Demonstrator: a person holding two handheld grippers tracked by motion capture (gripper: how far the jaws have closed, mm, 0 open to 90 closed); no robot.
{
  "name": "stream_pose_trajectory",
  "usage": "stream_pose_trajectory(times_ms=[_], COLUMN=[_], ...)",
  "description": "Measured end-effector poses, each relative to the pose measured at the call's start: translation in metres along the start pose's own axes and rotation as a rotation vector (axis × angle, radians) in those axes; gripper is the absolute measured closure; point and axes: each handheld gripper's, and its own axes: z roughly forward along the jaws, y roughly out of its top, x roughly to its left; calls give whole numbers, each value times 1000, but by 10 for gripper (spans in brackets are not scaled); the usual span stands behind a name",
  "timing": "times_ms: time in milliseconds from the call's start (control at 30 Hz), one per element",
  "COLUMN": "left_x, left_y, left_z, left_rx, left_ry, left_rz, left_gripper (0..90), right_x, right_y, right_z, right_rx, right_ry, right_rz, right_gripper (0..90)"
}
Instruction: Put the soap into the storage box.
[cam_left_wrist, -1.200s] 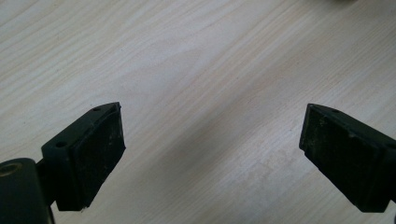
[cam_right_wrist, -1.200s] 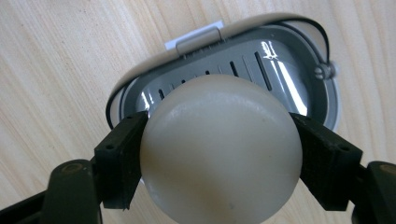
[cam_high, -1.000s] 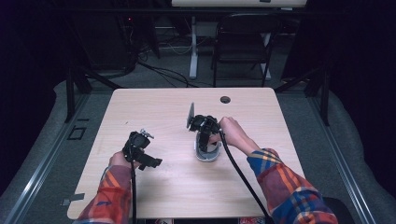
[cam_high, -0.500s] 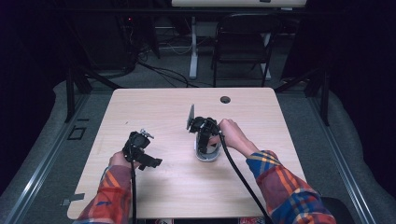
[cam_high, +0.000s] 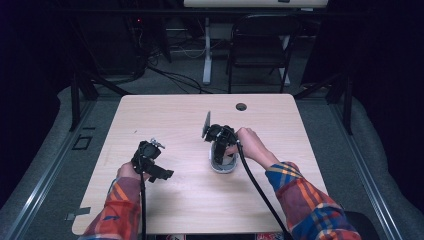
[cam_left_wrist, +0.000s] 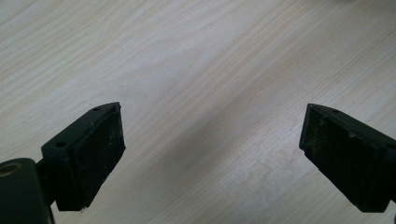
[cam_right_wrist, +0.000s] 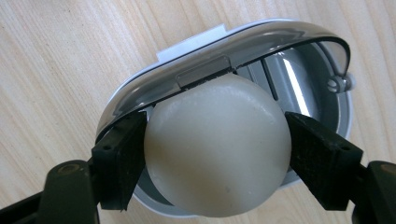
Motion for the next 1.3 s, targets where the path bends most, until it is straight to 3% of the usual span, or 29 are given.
stream_pose_trajectory(times_ms=[633,1133,1300], left_x=[0,0,0], left_y=[0,0,0], left_z=[0,0,0], left_rx=[1,2,-1], left_ry=[-1,-1,1], left_rz=[0,-3,-5], left_gripper=[66,66,66], right_x=[-3,0,-2], right_y=[-28,-78,-97], right_z=[-30,-53,-56], right_rx=[-87,-167,-181], right_ry=[-21,-68,-83], right_rz=[24,51,69], right_gripper=[146,0,0])
